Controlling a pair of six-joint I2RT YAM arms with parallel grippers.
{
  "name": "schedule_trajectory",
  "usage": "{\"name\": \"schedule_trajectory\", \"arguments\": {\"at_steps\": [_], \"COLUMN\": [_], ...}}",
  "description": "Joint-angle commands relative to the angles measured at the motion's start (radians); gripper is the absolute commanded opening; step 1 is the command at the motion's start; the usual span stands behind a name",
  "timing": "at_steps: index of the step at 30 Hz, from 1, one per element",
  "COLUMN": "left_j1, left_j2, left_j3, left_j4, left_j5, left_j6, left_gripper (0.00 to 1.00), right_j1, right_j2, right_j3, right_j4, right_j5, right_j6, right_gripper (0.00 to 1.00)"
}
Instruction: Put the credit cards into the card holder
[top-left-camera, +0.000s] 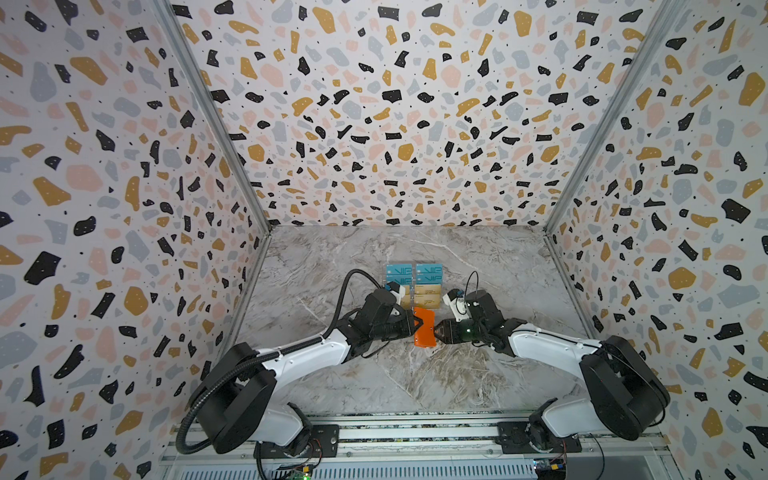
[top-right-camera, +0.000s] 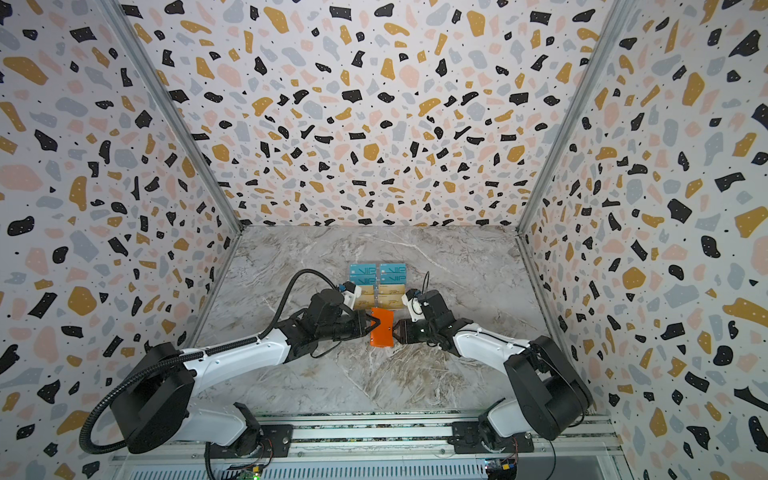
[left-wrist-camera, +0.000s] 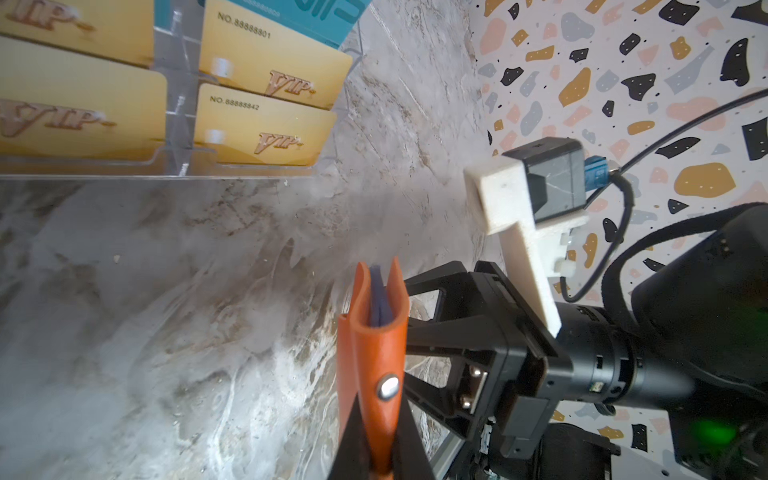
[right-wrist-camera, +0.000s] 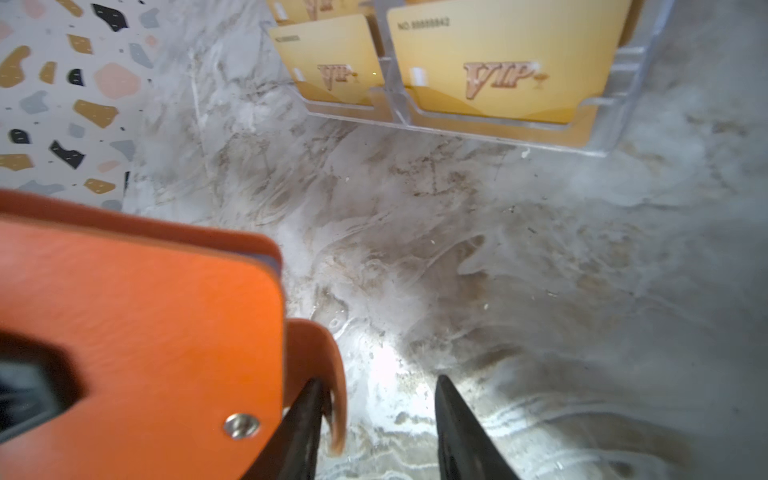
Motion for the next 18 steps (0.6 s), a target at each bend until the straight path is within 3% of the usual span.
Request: {"name": "schedule_trajectory", "arguments": {"at_steps": [1,10,18], "left_j1": [0.025,0.074,0.086], "left_j2": [-0.027,-0.064,-0.084], "left_j3": [-0.012,-0.062,-0.105], "left_j4": [0.068,0.195,0.337], "left_j5": [0.089,0.181,0.246], "left_j6": [-0.004,-0.057,-0.132], "left_gripper": [0.00,0.00,0.00], "right_j1": [-0.042,-0.093,-0.096], "right_j2": [-0.067,-0.207,-0.277], "right_j3": [-0.036,-0.114,-0.147], "right_j4": [0.134,0.254,0.270], "right_j5": [-0.191,-0.392,-0.426], "right_j6": [0.012,0.049,0.061], "right_gripper": [0.50,0.62,0.71]}}
